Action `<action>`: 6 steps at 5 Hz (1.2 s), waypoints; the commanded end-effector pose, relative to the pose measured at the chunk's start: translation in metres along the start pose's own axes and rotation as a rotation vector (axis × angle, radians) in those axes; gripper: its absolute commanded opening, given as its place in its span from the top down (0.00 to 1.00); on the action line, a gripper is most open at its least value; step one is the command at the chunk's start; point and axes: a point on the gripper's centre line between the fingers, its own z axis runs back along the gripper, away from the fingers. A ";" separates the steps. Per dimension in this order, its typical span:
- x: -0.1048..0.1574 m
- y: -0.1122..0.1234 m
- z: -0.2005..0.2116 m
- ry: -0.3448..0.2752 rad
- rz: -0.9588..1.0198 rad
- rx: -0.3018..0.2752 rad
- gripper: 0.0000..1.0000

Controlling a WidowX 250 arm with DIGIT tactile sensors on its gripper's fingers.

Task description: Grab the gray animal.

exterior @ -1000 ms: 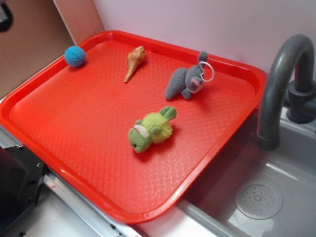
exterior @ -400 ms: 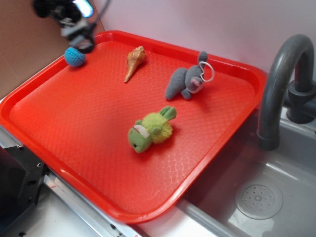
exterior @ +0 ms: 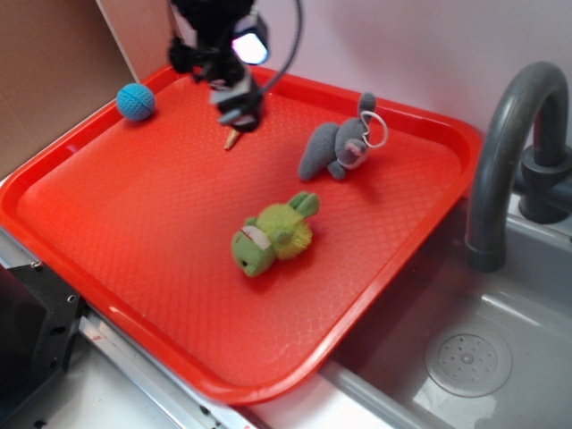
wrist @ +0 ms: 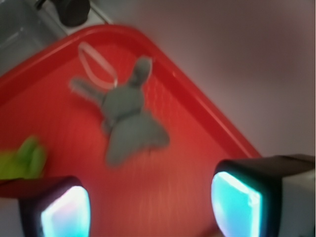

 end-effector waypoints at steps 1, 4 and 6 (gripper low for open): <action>0.055 -0.005 -0.033 -0.031 -0.073 -0.083 0.00; 0.053 -0.025 -0.055 -0.060 -0.205 -0.261 0.00; 0.047 -0.026 -0.067 -0.018 -0.135 -0.228 1.00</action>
